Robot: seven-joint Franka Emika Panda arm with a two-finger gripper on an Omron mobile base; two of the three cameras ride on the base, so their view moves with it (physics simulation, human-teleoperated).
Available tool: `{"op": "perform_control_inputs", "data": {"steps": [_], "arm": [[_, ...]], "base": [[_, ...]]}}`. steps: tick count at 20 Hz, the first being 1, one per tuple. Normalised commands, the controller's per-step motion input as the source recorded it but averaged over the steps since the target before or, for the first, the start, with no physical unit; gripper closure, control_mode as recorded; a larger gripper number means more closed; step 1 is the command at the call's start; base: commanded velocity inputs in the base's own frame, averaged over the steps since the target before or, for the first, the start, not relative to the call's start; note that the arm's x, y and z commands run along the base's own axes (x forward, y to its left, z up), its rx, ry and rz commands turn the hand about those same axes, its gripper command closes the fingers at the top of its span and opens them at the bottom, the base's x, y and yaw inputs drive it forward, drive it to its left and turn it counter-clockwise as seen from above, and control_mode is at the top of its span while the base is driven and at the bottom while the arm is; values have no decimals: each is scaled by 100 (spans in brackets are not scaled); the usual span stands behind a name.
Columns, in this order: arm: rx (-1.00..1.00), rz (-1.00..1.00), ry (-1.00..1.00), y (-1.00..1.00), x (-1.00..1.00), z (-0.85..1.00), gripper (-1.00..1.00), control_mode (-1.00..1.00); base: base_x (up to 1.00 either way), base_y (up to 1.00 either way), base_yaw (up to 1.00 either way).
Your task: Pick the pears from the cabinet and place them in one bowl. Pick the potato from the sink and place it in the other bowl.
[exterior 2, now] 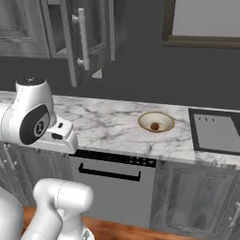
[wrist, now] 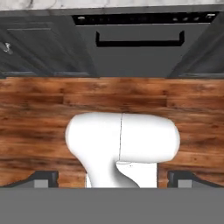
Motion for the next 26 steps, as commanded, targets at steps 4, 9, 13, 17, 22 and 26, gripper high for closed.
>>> {"op": "perform_control_inputs", "data": {"steps": [4,9,13,17,22,26], "arm": [[0,0,0,0,0,0,-100,100],[0,0,0,0,0,0,-100,100],[0,0,0,0,0,0,-100,100],[0,0,0,0,0,0,-100,100],[0,0,0,0,0,0,-100,100],[0,0,0,0,0,0,-100,100]], "base": [[4,100,0],[47,76,-2],[76,0,-1],[74,3,-5],[83,-2,0],[47,-3,0]]}}
